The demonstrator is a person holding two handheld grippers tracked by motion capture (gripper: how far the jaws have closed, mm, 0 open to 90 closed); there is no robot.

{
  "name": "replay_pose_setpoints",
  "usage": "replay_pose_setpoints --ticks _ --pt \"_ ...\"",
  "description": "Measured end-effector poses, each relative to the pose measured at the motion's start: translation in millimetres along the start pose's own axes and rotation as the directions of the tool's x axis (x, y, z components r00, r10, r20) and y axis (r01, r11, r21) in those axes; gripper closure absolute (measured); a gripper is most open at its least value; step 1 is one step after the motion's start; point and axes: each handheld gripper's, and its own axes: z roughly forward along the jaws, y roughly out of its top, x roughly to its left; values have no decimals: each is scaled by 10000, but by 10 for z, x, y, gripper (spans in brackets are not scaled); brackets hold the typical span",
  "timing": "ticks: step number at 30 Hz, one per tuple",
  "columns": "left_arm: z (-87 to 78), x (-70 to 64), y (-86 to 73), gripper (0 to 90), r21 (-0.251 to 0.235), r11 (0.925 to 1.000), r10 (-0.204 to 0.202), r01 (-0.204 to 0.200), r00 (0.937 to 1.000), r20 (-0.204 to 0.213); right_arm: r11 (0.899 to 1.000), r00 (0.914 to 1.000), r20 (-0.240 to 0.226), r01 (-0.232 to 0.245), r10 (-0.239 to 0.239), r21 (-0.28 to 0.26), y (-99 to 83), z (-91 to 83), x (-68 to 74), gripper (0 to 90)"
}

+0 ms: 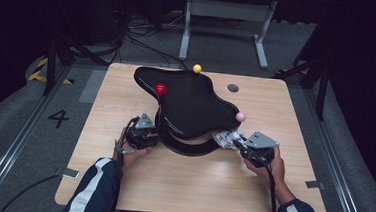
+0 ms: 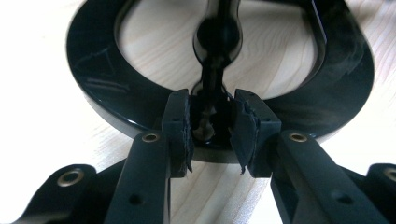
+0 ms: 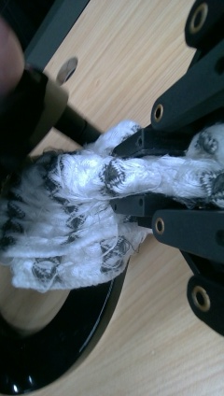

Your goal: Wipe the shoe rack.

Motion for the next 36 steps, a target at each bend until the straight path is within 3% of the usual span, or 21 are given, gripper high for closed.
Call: replay_pose_setpoints --ticks 7,14,20,23,29,31,36 --pt "44 21 -15 618 -345 9985 -424 432 9988 236 9997 9996 185 -231 229 97 -45 -26 -78 770" --pt "100 0 11 570 -409 9990 -145 152 9997 173 9998 9998 -22 -175 175 -59 -42 -49 -71 767" --pt "108 4 3 682 -463 9986 -225 237 9994 265 9992 9989 -311 -338 345 208 -56 47 -35 766" --pt "112 8 -1 732 -539 9982 -253 263 9995 200 9990 9990 -236 -385 390 206 -64 -1 -67 766" --pt "105 4 1 742 -453 9988 -186 192 9998 120 9919 9931 -135 -1154 1163 527 -195 -163 -201 770" --pt "106 4 0 742 -464 9987 -222 228 9996 150 9917 9928 -86 -1191 1197 481 -205 -190 -225 771" --pt "111 3 3 743 -475 9988 -137 148 9996 241 9910 9913 339 -1254 1271 -462 -88 -426 -269 775"
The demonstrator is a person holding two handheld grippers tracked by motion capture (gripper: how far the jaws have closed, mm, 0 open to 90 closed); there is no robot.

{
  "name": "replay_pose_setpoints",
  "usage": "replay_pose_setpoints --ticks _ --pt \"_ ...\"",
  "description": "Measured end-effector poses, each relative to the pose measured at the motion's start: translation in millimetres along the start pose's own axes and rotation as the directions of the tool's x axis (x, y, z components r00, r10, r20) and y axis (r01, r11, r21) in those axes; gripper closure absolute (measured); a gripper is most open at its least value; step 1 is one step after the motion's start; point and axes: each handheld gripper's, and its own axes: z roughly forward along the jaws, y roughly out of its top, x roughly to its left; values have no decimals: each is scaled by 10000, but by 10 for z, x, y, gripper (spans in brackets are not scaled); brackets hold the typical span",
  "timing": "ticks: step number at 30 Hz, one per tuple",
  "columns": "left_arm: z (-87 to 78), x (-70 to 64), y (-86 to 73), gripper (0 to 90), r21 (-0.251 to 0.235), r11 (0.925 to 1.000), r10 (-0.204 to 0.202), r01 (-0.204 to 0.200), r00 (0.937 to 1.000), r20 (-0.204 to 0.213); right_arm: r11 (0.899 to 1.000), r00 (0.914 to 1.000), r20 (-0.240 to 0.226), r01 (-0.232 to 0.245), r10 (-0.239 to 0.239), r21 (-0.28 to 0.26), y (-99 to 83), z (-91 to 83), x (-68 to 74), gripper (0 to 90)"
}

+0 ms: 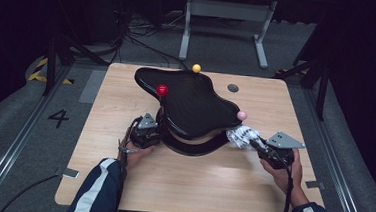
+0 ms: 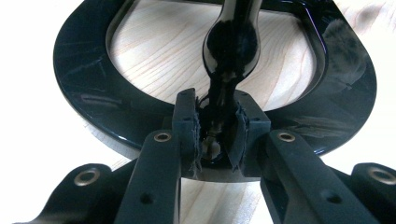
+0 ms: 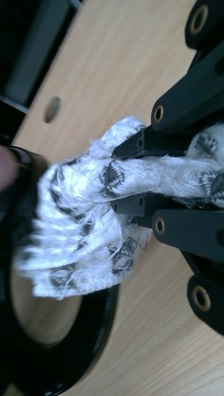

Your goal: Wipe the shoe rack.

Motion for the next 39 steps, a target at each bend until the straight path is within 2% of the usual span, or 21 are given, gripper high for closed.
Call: replay_pose_setpoints --ticks 3,4,10,14,16,19,20,22,26,29,31,33,34,35,37,38,39 --pt "2 2 -2 742 -38 10000 -62 62 10000 43 9983 9999 -31 -139 138 -572 84 -81 7 775" --pt "9 8 -2 742 -86 10000 -20 22 9998 189 9976 10000 22 -68 70 -682 106 -95 21 775" --pt "12 -7 5 743 -27 9999 146 -146 9996 256 9892 9983 271 546 -514 -1359 273 -119 144 775" --pt "14 -5 6 744 -32 9999 156 -155 9995 282 9803 9947 243 1024 -997 -1691 409 -105 261 774" --pt "13 -5 6 744 -26 9998 179 -178 9995 264 9788 9940 171 1091 -1078 -1733 439 -92 290 773" --pt "14 -14 5 745 11 9999 166 -167 9995 264 9715 9911 94 1321 -1329 -1966 538 -61 382 773" --pt "15 -15 5 745 1 9999 164 -164 9995 263 9662 9894 26 1420 -1449 -2150 604 -50 440 772" --pt "12 -15 6 745 35 9998 172 -173 9995 248 9630 9887 9 1465 -1501 -2261 631 -45 470 772" --pt "11 -18 6 745 38 9999 163 -163 9997 188 9492 9828 -86 1757 -1843 -2610 704 -25 577 772" --pt "9 -17 4 745 36 9999 155 -155 9998 122 9416 9788 6 1971 -2047 -2732 739 -31 654 769" --pt "9 -9 -1 744 -25 10000 65 -65 9999 144 9315 9725 1 2230 -2327 -2874 783 -47 720 769" --pt "5 -2 -2 744 -38 10000 76 -76 9999 79 9288 9710 -42 2273 -2389 -2928 798 -54 736 768" --pt "2 -2 -3 744 -13 10000 21 -21 10000 23 9241 9672 -148 2378 -2537 -2992 823 -68 759 768" --pt "0 2 -1 744 19 10000 54 -54 10000 20 9164 9584 -344 2600 -2833 -3042 868 -100 795 766" --pt "3 0 -3 744 -25 10000 33 -33 10000 15 9092 9532 -547 2653 -2975 -3209 906 -141 837 765" --pt "3 0 -3 744 -25 10000 33 -33 10000 15 9092 9532 -547 2653 -2975 -3209 906 -141 837 765" --pt "5 0 -3 744 -35 10000 53 -53 10000 4 9029 9498 -630 2689 -3063 -3353 933 -170 881 764"
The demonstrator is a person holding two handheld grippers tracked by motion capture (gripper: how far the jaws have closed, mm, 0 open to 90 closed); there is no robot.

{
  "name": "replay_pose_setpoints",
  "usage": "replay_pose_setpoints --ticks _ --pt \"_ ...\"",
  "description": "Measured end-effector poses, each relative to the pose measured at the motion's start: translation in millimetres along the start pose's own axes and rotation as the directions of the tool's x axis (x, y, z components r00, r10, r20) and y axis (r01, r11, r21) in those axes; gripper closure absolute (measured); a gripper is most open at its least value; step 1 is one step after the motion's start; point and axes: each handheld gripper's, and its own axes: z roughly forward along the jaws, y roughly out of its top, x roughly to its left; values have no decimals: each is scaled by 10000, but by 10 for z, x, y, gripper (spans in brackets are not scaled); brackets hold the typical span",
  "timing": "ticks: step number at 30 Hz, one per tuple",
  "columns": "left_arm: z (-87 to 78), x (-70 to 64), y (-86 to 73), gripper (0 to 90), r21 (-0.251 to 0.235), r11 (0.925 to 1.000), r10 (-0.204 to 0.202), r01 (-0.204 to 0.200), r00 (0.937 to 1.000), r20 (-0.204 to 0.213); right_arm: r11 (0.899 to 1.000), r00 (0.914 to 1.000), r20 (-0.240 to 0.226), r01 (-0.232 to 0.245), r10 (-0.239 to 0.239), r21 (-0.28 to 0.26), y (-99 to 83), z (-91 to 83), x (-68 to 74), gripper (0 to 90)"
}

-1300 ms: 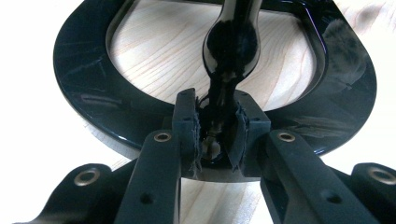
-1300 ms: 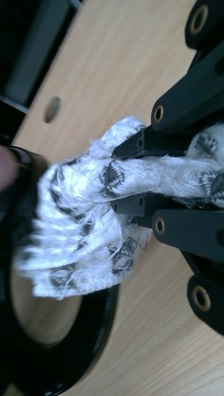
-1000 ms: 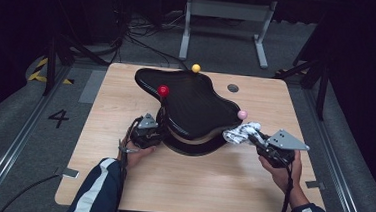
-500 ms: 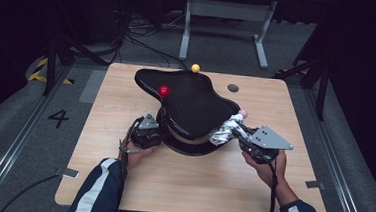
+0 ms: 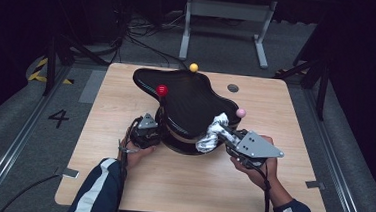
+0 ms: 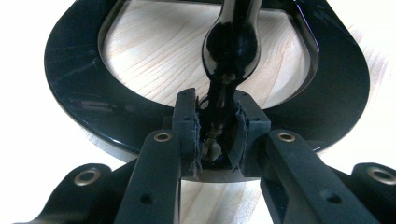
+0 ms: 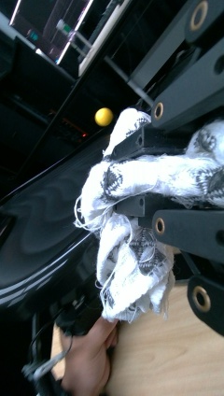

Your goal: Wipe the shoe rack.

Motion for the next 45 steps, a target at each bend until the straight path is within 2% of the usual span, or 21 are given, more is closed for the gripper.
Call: replay_pose_setpoints --ticks 2,7,9,12,13,14,17,19,21,24,27,29,32,34,38,41,45 --pt "-2 -5 0 744 35 10000 58 -58 9999 -126 10000 10000 -94 0 -1 -65 19 -5 13 764" --pt "2 2 2 744 25 10000 96 -95 9999 -138 9996 9994 -291 195 -200 -194 64 -3 25 762" --pt "0 5 0 744 16 10000 32 -32 9999 -162 9998 9997 -234 -45 41 -178 16 9 -36 761" --pt "2 24 2 744 -5 10000 -17 17 10000 -1 9998 9999 -5 -125 125 132 -66 28 -94 761" --pt "0 27 3 744 13 10000 -28 28 10000 14 9984 9988 420 -276 256 488 -201 59 -173 760" --pt "0 27 3 744 13 10000 -28 28 10000 14 9984 9988 420 -276 256 488 -201 59 -173 760" --pt "2 30 3 744 -6 10000 -21 21 10000 37 9948 9942 1020 -440 346 919 -373 70 -288 761" --pt "3 30 4 744 -4 10000 -3 3 10000 31 9899 9884 1439 -671 488 1251 -498 73 -378 762" --pt "2 31 4 744 1 10000 -7 7 10000 34 9852 9832 1776 -714 432 1558 -588 81 -435 763" --pt "2 31 4 745 1 10000 -5 5 10000 39 9734 9741 2101 -1250 837 1921 -737 90 -544 763" --pt "0 33 3 746 14 10000 -38 38 10000 34 9639 9666 2301 -1626 1128 2107 -838 105 -631 763" --pt "-1 36 5 745 26 10000 -18 18 10000 44 9535 9611 2485 -1820 1208 2403 -915 136 -704 762" --pt "-2 34 5 745 46 10000 -56 55 10000 43 9425 9532 2623 -2184 1505 2530 -987 184 -771 761" --pt "-2 36 6 745 34 10000 -19 19 10000 50 9365 9475 2684 -2433 1737 2526 -1031 224 -799 761" --pt "-1 36 3 745 25 10000 -81 81 9999 71 9297 9436 2679 -2642 1943 2564 -1075 266 -815 761" --pt "-1 35 3 745 24 10000 -75 75 10000 52 9330 9481 2503 -2590 1962 2497 -1055 256 -792 759" --pt "1 32 3 744 2 10000 -86 86 9999 73 9470 9619 2124 -2208 1720 2332 -982 217 -691 755"
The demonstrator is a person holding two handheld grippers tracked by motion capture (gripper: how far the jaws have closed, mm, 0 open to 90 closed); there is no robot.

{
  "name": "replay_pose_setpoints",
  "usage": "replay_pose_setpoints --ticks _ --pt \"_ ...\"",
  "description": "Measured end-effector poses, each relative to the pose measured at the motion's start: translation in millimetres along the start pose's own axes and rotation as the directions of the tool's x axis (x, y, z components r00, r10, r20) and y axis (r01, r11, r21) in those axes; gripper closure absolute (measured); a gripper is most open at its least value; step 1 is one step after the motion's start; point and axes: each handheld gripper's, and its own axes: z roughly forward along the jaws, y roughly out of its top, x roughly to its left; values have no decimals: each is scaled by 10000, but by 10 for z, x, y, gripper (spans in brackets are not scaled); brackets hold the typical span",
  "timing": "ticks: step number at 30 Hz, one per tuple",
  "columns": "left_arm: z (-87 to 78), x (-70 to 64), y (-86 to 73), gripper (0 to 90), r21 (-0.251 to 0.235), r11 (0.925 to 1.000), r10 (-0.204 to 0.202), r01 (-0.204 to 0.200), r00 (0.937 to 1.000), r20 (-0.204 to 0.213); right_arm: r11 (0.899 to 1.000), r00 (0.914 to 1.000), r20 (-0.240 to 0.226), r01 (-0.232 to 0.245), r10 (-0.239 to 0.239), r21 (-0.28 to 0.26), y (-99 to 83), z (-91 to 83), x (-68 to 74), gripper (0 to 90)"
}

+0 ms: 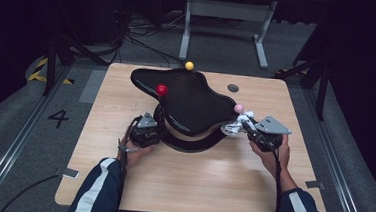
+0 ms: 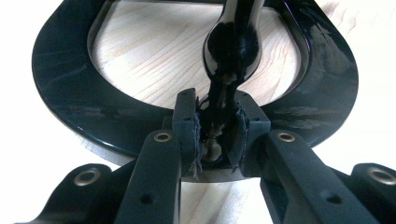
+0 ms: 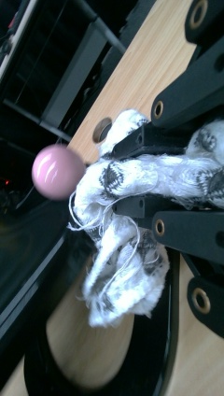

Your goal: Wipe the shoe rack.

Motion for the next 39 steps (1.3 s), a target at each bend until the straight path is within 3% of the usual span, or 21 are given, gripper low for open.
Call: replay_pose_setpoints --ticks 2,7,10,12,15,18,24,32,33,36,39 --pt "0 -2 0 744 -3 10000 15 -15 10000 -11 9999 9994 -302 167 -168 -34 15 -28 75 754" --pt "3 -4 0 743 -7 10000 28 -28 10000 10 9952 9939 -807 699 -754 -689 152 -153 308 752" --pt "4 -6 1 743 -8 10000 23 -23 10000 -2 9902 9901 -907 984 -1075 -995 213 -231 394 751" --pt "4 -7 1 744 -7 10000 20 -20 10000 -8 9801 9846 -997 1279 -1439 -1517 303 -346 500 752" --pt "4 -8 1 743 -9 10000 25 -25 10000 -16 9751 9822 -1051 1357 -1556 -1754 348 -394 553 752" --pt "5 -12 1 743 -7 10000 33 -33 10000 -53 9607 9738 -1201 1630 -1933 -2248 432 -511 658 752" --pt "6 -13 1 743 -8 10000 40 -40 10000 -67 9452 9675 -1266 1779 -2188 -2737 498 -643 709 753" --pt "8 -15 0 743 -31 10000 42 -42 10000 -85 9692 9760 -1364 1403 -1698 -2025 332 -402 626 754" --pt "7 -15 1 743 -13 10000 43 -43 10000 -82 9782 9790 -1367 1285 -1514 -1633 257 -292 576 756" --pt "5 -16 2 743 18 10000 31 -30 9999 -108 9833 9809 -1305 1272 -1442 -1305 210 -210 537 756" --pt "7 -26 5 743 76 10000 57 -56 9999 -142 9926 9868 -1268 906 -1005 -812 136 -68 436 754"
